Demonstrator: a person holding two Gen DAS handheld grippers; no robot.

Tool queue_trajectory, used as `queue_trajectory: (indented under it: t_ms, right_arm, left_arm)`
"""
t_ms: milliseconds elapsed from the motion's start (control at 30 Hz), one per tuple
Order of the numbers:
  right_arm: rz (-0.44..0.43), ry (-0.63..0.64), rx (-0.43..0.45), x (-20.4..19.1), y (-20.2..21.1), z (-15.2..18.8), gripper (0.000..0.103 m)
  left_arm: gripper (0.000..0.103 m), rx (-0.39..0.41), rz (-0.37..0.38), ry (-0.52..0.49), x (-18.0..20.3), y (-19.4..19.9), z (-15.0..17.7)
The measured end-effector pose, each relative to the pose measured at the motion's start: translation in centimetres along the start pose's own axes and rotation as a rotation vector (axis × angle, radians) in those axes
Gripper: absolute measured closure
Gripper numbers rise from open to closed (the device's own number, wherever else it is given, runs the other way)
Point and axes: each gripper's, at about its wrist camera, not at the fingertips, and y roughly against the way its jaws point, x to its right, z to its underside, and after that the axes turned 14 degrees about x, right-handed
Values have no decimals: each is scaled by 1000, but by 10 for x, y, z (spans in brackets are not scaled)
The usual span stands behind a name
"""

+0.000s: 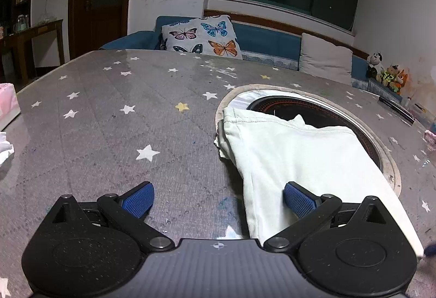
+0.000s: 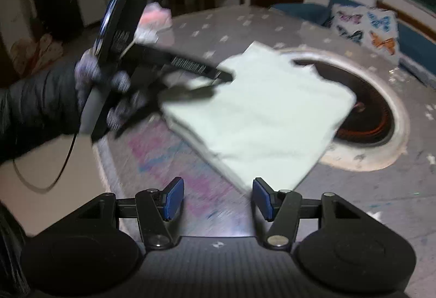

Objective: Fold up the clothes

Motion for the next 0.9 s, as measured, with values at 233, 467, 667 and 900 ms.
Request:
queue_trajectory:
  t_ms: [233, 467, 667, 900]
  right_arm:
    - [22, -82, -9, 18, -15, 7, 46]
    - [5, -36, -1, 13, -5, -2, 46]
    - [-76, 9, 47, -6, -36, -25, 46]
    - [-165, 36, 28, -30, -71, -35, 46]
  left_arm:
    - [0, 3, 6, 10, -2, 1, 1]
    - [0, 0, 3, 3, 0, 1, 1]
    - [0, 0, 4, 7, 0, 1, 0]
    - [0, 2, 8, 15, -2, 1, 0]
